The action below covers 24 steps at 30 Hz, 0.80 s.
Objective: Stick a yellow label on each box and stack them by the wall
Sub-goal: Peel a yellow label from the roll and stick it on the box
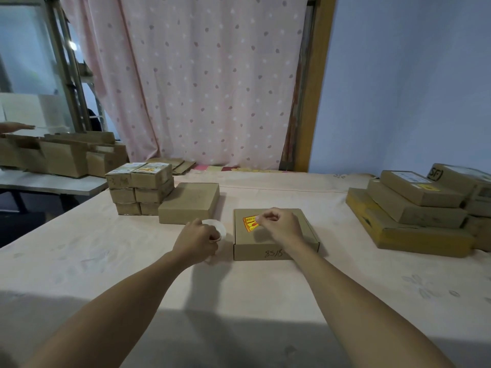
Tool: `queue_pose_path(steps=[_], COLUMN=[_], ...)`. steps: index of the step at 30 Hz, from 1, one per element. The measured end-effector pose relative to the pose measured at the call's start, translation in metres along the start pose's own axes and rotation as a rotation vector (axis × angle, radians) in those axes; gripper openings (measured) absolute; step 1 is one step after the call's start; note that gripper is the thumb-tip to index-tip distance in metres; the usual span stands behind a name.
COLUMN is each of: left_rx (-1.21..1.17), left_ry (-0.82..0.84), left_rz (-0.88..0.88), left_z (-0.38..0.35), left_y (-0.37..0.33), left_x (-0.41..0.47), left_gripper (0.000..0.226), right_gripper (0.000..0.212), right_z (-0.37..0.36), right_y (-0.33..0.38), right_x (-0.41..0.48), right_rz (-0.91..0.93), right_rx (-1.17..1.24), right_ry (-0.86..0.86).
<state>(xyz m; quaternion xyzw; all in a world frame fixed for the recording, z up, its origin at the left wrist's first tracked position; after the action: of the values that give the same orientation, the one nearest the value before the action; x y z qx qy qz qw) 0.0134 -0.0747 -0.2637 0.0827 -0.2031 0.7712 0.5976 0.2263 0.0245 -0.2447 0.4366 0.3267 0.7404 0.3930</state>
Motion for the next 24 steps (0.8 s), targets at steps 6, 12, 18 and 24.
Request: queue_pose_path(steps=[6,12,18,24], left_rx=[-0.070,-0.422,-0.447,-0.465], left_ry=[-0.045,0.021,-0.048,-0.036], left_rz=[0.034,0.093,-0.088,-0.110], left_z=[0.003,0.001,-0.003,-0.024], left_y=[0.011,-0.025,-0.107,-0.152], left_x=[0.006,0.014,0.028,0.038], left_gripper=[0.022,0.014,0.019,0.015], right_gripper=[0.019,0.009,0.019,0.021], right_z=[0.009,0.026,0.054,0.082], right_y=[-0.008,-0.019,-0.030,-0.052], right_x=[-0.006,-0.007,-0.004,0.006], right_rz=[-0.027,-0.040,-0.021,-0.050], right_rx=[-0.050,-0.020,-0.073,-0.174], right_ry=[0.002,0.000,-0.017,-0.018])
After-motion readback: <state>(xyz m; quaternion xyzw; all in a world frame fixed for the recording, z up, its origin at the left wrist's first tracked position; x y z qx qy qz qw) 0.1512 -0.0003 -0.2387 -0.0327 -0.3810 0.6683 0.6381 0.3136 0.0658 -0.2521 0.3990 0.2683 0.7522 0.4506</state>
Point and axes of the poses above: each hand's wrist, its own x-axis towards the middle knuckle, its own z-axis out of the back of the hand, y = z × x, the point moved 8 cm from there along x, towards the middle knuckle, and after that the axes turned 8 degrees about z, right-handed, at the moved point
